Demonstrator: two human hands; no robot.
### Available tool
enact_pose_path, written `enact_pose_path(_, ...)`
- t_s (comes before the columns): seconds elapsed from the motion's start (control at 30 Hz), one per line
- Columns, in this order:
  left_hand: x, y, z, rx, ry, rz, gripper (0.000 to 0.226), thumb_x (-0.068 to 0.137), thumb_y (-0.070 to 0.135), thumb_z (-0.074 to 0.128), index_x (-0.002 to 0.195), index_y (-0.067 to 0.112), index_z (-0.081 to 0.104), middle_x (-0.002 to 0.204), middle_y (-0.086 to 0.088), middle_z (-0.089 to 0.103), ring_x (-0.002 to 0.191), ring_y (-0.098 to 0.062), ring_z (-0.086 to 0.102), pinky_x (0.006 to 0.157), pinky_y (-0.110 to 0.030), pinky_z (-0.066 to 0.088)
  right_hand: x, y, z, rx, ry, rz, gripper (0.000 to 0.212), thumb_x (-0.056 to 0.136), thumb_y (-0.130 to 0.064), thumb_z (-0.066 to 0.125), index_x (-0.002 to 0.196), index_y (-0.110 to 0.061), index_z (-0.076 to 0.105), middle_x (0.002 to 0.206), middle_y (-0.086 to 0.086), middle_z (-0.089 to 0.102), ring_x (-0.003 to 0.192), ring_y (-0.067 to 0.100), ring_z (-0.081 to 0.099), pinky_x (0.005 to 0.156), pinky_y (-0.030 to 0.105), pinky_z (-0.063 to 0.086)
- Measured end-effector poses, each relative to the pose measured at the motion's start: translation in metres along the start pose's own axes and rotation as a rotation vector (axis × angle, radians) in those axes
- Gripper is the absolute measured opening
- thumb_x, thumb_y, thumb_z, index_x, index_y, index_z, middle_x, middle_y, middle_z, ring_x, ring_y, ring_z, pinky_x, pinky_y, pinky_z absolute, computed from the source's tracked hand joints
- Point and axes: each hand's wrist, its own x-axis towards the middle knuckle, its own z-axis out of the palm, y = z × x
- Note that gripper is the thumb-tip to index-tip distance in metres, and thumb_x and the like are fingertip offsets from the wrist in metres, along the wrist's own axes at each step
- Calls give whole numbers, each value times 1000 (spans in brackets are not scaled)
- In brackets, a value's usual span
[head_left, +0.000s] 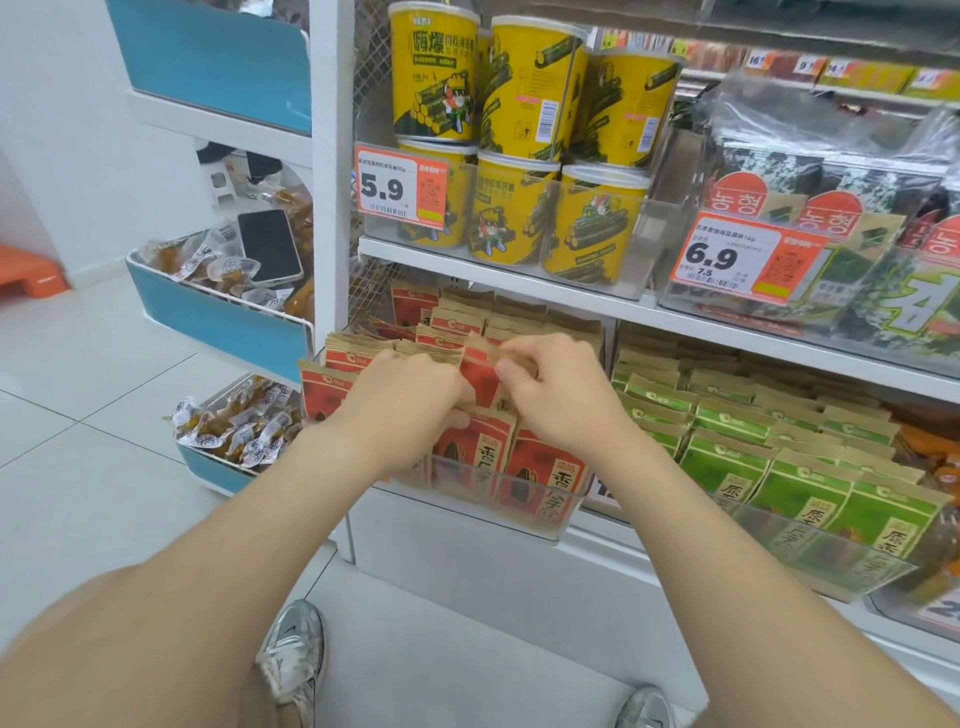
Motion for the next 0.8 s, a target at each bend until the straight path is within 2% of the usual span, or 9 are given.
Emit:
enact_pose_path(0.13,-1,0,-2,-93,108,-80,16,97,45,75,101,33,67,96,10,67,95,-22,64,77,-36,39,-1,-6,6,-30,-252,58,38,106,-16,45,71,-11,59,57,-2,48,61,19,46,62,36,37)
enact_pose_path(0.2,-1,-1,0,-183,145,-107,37,88,39,86,109,33,57,108,11,58,95,-18,60,74,-36,45,1,-9,5,-60,-322,76,44,105,-18,44,61,-14,44,58,0,43,59,20,42,61,37,36)
enact_pose_path(0.27,-1,-1,1,-225,111,-68,51,87,32,86,126,30,54,121,9,52,109,-18,56,88,-39,51,2,-12,3,-67,-368,88,48,107,-23,42,60,-15,41,59,1,42,58,20,41,57,35,33)
enact_pose_path(0.33,0,1,4,-188,-2,-19,53,94,30,79,141,29,54,130,8,55,123,-20,50,106,-46,46,3,-12,2,-62,-361,98,51,109,-26,42,59,-12,45,59,2,45,56,19,42,55,34,31)
enact_pose_path(0.43,2,1,10,-135,-109,12,40,104,28,66,143,29,57,129,6,64,125,-22,51,107,-48,41,8,-3,4,-15,-137,145,43,104,-22,49,68,-2,64,63,3,59,59,19,51,60,33,45)
enact_pose_path(0.53,3,1,12,-151,-111,-1,37,108,22,60,144,27,58,134,5,65,130,-23,53,111,-48,40,17,5,6,25,188,184,27,97,-14,54,98,-18,81,88,-1,77,83,20,71,83,38,59)
enact_pose_path(0.63,3,1,14,-172,-99,5,37,109,19,57,145,28,57,135,5,65,130,-22,53,111,-48,41,25,7,12,-52,88,232,42,99,-15,54,135,-28,72,131,-2,74,130,31,60,114,48,43)
enact_pose_path(0.7,2,1,16,-184,-96,22,39,109,17,54,145,31,58,132,6,66,128,-23,53,110,-50,44,31,8,17,-81,5,287,44,99,-18,55,139,-32,70,137,-4,71,139,35,50,109,46,33)
enact_pose_path(0.8,2,0,16,-190,-110,39,38,109,15,51,140,34,61,124,6,69,120,-25,56,105,-53,48,37,5,20,-81,-29,319,33,93,-22,64,120,-35,77,123,-8,73,133,32,51,95,41,27)
